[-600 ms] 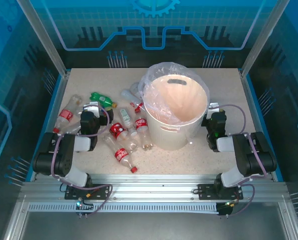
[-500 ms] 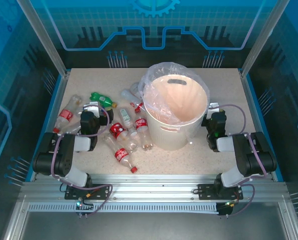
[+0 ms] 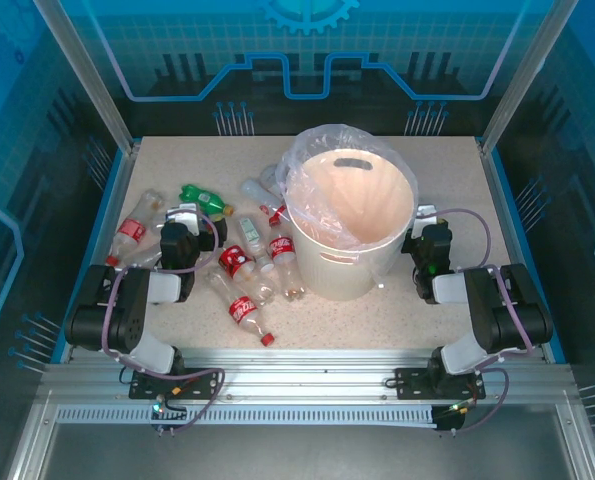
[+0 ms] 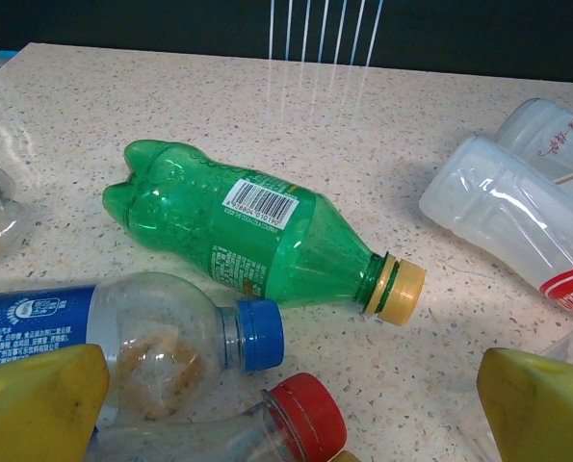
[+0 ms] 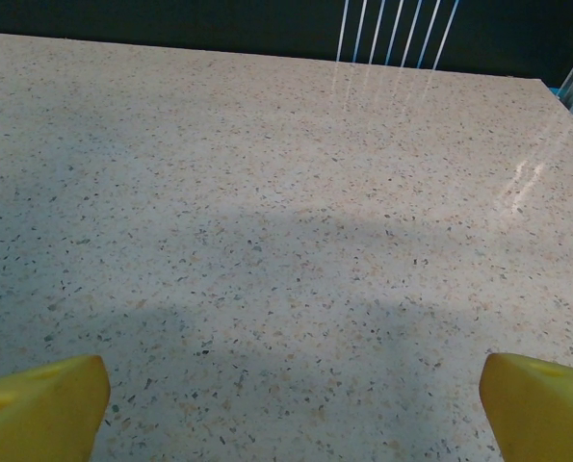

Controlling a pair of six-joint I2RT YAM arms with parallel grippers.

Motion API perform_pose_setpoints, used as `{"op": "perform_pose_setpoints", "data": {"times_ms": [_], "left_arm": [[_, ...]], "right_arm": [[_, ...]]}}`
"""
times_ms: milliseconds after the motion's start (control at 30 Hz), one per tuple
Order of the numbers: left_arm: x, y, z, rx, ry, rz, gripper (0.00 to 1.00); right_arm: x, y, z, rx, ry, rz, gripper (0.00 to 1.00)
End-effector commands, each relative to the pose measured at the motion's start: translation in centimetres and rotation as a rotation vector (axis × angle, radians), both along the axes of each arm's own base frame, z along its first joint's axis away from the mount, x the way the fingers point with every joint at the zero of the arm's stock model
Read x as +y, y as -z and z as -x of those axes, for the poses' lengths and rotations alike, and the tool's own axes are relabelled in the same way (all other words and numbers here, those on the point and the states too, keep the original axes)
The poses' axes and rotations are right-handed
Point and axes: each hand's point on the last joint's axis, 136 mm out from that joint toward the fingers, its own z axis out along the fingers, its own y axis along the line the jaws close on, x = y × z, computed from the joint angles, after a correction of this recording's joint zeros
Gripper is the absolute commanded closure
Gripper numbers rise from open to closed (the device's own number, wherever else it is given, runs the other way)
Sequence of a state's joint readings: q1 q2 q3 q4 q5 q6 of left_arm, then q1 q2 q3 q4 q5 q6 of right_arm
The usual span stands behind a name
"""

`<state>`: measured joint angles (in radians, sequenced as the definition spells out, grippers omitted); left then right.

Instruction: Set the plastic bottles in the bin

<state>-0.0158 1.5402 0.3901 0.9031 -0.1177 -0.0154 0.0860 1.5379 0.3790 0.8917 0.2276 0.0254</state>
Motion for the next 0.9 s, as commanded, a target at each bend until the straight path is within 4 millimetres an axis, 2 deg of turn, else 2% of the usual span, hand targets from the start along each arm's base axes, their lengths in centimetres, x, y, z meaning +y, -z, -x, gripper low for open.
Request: {"op": "perform_pose_setpoints", "data": {"times_ms": [0,300,400,500,633,767,867], "left_arm": [[-0.3,0.3,0.0,0.006,0.028,-0.005,0.01],[-0.3,-0.1,-0.2,0.009,0.034,0.000,0.01],[-0.1,-2.0,-0.9,0.088,0.025,-0.001,0.01],[-0.2,-5.0,-1.1,0.089,0.022,-0.008,0.01],[-0.2,-9.0,-0.6,0.155,0.018,0.000,0.01],[0.8,-11.2,0.1,0.330,-0.005,-0.027,0.01],[1.9,-12.2,0.4,0.461,0.007,-0.035,0.01]], "right_arm": [[0.3,-0.7,-0.3,-0.027,-0.018,0.001,0.00],[0.2,-0.8,-0.3,-0.031,-0.027,-0.015,0.00],[-0.4,-1.9,-0.3,-0.017,-0.013,-0.044,0.00],[-2.0,-3.3,0.4,0.017,0.045,-0.102,0.00],[-3.8,-3.9,1.9,0.167,0.142,-0.140,0.00],[-5.7,-4.3,3.9,0.328,0.263,-0.155,0.00],[-7.0,-3.9,5.3,0.418,0.319,-0.256,0.00]]}}
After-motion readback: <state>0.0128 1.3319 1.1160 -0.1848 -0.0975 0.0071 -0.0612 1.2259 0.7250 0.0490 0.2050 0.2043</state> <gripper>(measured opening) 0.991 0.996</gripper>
